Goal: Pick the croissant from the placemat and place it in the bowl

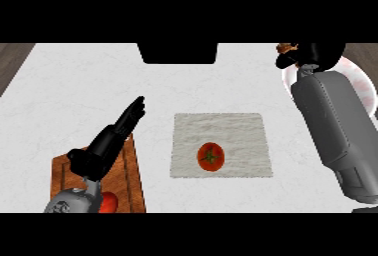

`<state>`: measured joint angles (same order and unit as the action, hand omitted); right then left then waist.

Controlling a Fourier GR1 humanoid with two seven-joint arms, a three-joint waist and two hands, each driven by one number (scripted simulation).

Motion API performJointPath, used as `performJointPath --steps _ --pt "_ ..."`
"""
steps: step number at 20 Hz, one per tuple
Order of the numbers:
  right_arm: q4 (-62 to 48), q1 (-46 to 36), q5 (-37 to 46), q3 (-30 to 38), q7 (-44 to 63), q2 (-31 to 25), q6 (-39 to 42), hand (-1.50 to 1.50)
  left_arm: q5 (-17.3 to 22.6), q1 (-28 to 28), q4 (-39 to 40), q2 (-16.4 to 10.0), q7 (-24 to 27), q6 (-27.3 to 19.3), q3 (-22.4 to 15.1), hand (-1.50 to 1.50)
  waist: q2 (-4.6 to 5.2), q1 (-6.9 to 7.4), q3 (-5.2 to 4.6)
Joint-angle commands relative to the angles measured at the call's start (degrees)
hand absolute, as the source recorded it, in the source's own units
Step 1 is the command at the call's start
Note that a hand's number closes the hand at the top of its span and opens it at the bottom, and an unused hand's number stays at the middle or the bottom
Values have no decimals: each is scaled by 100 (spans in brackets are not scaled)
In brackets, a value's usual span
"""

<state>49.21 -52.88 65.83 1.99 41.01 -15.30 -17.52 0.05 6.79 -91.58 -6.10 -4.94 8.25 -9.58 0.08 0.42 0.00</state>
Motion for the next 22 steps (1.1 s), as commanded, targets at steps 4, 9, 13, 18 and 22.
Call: performJointPath --steps 4,9,13,18,22 --pt "-794 170 363 273 -494 -850 -788 150 170 114 -42 -68 -143 173 172 0 20 28 2" --pt "-1772 81 97 546 -976 -1003 -637 150 51 -48 -11 -94 156 268 94 0 29 73 3" --pt "-2300 -210 -832 1220 -1341 -1114 342 150 -15 224 236 39 145 117 134 0 64 96 8" --pt "-2804 -206 -1425 1714 -2495 -1256 305 -150 -200 88 319 138 394 88 -41 0 91 162 12" --pt "-2867 -155 -1586 1932 -3064 -1253 -419 -150 -69 82 58 42 155 200 41 0 69 178 13"
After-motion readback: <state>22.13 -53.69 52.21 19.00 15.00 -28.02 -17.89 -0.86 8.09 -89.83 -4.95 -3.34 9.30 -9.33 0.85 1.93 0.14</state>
